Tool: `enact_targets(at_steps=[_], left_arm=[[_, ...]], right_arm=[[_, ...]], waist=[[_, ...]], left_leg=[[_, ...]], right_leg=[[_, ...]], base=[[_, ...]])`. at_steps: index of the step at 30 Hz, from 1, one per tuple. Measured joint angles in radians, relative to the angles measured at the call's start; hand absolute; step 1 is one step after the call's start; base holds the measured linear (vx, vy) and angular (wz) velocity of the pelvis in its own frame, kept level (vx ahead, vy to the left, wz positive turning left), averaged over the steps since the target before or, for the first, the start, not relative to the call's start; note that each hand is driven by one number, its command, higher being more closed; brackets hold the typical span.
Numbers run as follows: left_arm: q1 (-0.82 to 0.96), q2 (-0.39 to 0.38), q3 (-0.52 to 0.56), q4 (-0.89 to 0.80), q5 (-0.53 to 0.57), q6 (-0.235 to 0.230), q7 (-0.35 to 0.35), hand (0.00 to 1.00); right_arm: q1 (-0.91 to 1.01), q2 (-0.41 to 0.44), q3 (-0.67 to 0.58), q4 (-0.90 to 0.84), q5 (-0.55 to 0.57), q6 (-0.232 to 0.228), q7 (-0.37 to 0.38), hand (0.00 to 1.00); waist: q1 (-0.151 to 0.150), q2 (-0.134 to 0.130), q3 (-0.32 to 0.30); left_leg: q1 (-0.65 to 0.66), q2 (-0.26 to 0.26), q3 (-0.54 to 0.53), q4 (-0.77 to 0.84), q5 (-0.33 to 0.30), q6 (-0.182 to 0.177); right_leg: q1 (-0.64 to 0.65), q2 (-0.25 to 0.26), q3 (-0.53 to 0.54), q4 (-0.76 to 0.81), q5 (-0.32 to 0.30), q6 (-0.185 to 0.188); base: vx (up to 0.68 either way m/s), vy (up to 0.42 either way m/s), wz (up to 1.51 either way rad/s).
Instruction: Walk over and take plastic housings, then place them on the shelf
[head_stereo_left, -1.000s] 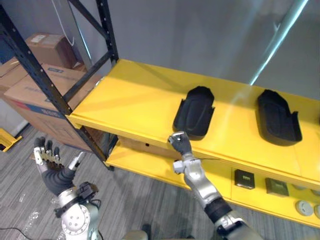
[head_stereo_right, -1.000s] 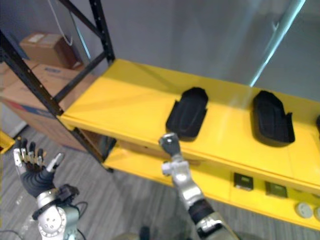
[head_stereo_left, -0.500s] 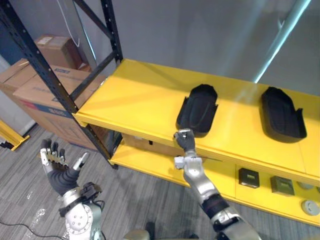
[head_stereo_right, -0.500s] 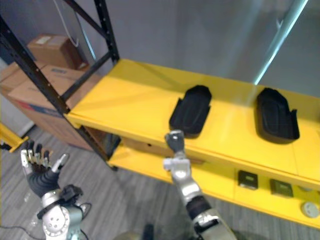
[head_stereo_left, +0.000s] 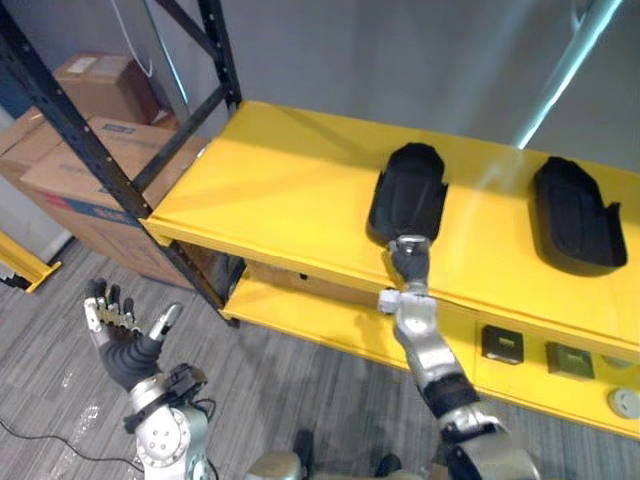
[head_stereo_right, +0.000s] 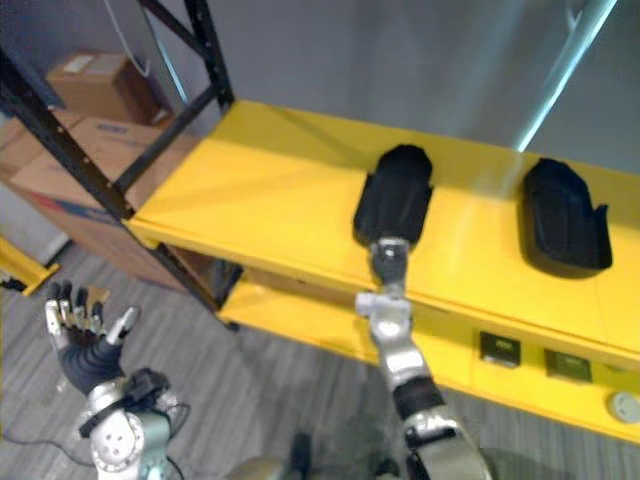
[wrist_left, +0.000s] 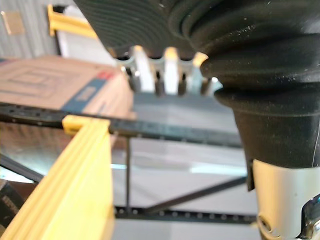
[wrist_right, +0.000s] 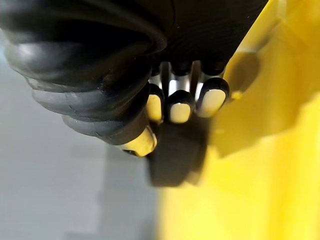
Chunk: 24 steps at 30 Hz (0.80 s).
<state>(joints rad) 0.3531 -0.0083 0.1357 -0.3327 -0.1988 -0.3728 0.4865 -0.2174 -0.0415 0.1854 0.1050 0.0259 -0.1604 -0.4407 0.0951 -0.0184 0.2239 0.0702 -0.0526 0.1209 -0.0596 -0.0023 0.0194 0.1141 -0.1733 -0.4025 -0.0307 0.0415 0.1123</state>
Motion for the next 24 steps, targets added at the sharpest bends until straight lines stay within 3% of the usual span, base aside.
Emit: enact_targets(at_steps=[3,6,8,11,17,24], left_arm=[[0.004,0.000,0.017,0.000,0.000,0.000,0.023,0.00],[0.012,0.001,0.049,-0.003,-0.001,0.003,0.022,0.00],[0.023,0.001,0.064,-0.016,-0.002,0.004,0.021,0.00],[0.052,0.001,0.085,-0.074,-0.031,0.004,0.014,0.00],[0.057,0.001,0.080,-0.100,-0.030,0.006,0.011,0.00],[0.056,0.001,0.031,-0.100,-0.028,0.028,0.014,0.00]], right_arm=[[0.151,-0.034,-0.004,-0.247,0.050,0.005,0.119,1.00],[0.248,-0.083,-0.040,-0.394,0.137,0.005,0.240,1.00],[0.283,-0.106,-0.052,-0.433,0.202,-0.003,0.299,1.00],[0.302,-0.120,-0.043,-0.460,0.262,-0.021,0.390,1.00],[0.329,-0.124,-0.002,-0.491,0.294,-0.023,0.436,1.00],[0.272,-0.121,0.125,-0.426,0.289,-0.024,0.412,1.00]], waist=[[-0.008,-0.018,0.010],[-0.035,-0.029,0.011],[-0.052,-0.030,0.011],[-0.053,-0.031,0.010],[-0.053,-0.036,0.007],[-0.050,-0.043,0.003]], left_leg=[[0.002,0.007,0.034,0.040,-0.039,-0.003],[0.002,0.009,0.055,0.056,-0.062,-0.002],[0.000,0.010,0.059,0.065,-0.075,-0.004],[-0.001,0.016,0.082,0.068,-0.090,-0.008],[0.000,0.023,0.082,0.071,-0.088,-0.005],[0.005,0.024,0.080,0.072,-0.088,-0.005]], right_leg=[[0.001,0.003,0.037,0.001,0.000,0.000],[0.000,0.002,0.057,0.002,0.000,0.000],[0.001,0.002,0.060,0.002,0.000,0.000],[-0.008,0.006,0.078,0.003,0.000,0.000],[-0.007,0.014,0.078,0.003,0.000,0.000],[-0.007,0.015,0.077,0.003,0.000,0.000]], base=[[0.06,0.011,-0.37],[0.00,0.018,-0.25],[-0.02,0.015,-0.12],[-0.01,0.003,-0.17],[0.02,-0.014,-0.01],[0.01,-0.006,0.02]])
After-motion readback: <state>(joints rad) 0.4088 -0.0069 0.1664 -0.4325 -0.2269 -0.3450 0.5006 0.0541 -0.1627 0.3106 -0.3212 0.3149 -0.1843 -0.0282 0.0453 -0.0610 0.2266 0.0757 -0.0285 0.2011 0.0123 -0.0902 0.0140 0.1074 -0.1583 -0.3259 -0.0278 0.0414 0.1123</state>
